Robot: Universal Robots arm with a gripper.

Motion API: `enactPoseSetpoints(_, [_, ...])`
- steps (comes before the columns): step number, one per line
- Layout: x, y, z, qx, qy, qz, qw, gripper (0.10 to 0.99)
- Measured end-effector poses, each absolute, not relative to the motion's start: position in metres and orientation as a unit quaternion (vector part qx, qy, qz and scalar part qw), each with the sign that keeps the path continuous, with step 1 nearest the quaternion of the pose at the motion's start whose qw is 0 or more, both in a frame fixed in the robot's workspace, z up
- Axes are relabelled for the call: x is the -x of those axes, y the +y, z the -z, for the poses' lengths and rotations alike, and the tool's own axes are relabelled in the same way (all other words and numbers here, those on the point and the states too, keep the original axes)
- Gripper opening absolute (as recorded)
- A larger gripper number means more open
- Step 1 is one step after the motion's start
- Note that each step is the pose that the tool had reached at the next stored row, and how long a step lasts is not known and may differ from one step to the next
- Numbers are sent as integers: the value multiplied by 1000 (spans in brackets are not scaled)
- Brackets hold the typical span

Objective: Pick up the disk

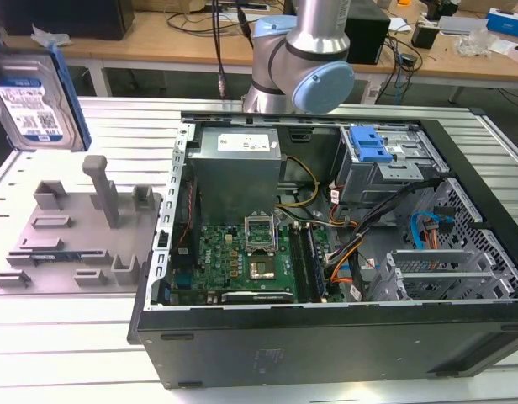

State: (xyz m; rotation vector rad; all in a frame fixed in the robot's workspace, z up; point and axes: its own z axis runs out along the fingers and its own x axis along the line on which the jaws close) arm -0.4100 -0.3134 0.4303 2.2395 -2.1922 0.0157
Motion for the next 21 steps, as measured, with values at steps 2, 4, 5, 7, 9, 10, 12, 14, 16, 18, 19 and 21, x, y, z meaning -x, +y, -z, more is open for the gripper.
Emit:
enactPoseSetpoints(2, [410, -313, -443, -716, -698, -5, 4, 369])
enactPoseSetpoints(4, [410, -313, -456, -718, -696, -5, 4, 369])
enactPoseSetpoints(5, [410, -313, -459, -719, -695, -5, 4, 369])
enactPoseSetpoints(7, [410, -313, -469, -720, -694, -5, 4, 369])
enactPoseSetpoints(9, [410, -313, -482, -722, -692, -5, 4, 369])
enactPoseSetpoints(10, [410, -313, -484, -722, -692, -5, 4, 369])
enactPoseSetpoints(12, [410, -313, -484, -723, -691, -5, 4, 369])
enactPoseSetpoints(14, [410, -313, -484, -723, -691, -5, 4, 369])
enactPoseSetpoints(16, [410, -313, -484, -723, -691, -5, 4, 369])
enactPoseSetpoints(18, [410, -313, -484, -723, -691, -5, 4, 369])
enactPoseSetpoints(19, [410, -313, -484, -723, -691, -5, 4, 369])
enactPoseSetpoints(21, [410, -313, -484, -723, -691, -5, 4, 369])
